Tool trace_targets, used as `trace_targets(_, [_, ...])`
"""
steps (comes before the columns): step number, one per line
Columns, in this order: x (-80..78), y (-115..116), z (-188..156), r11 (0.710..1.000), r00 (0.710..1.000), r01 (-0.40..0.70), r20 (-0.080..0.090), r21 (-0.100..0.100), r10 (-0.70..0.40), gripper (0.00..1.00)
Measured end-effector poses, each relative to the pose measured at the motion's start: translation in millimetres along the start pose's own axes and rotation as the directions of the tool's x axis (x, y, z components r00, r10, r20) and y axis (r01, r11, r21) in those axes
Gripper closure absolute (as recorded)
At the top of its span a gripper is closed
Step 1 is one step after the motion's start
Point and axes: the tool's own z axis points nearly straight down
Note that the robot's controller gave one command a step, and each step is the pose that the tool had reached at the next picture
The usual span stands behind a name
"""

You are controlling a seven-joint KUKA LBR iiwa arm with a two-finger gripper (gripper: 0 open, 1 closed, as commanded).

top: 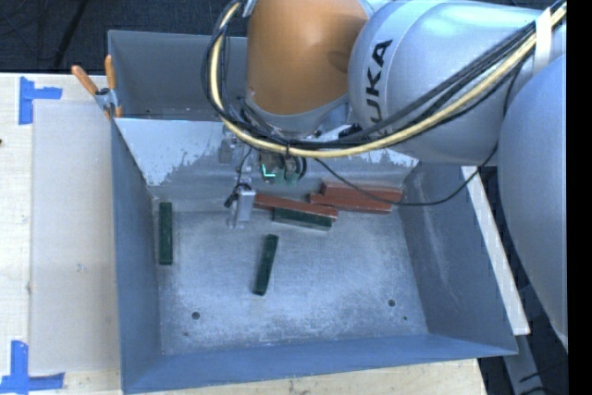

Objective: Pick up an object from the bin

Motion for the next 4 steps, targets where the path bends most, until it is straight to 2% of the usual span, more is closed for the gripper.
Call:
trace_targets(1, [60.4, -71.3, 112.9, 0.983, 0.983, 0.186, -0.003, 0.003, -0.186, 0.0])
trace_targets(2, [52.8, -139.4, 167.7, 0.792, 0.792, 0.611, 0.007, 0.004, -0.611, 0.0])
trace_targets(3, [19.9, -89.3, 134.1, 0.746, 0.746, 0.666, 0.013, 0.005, -0.666, 0.0])
trace_targets(4, [30.0, -33.3, 165.7, 0.448, 0.448, 0.894, 0.005, 0.003, -0.894, 0.0])
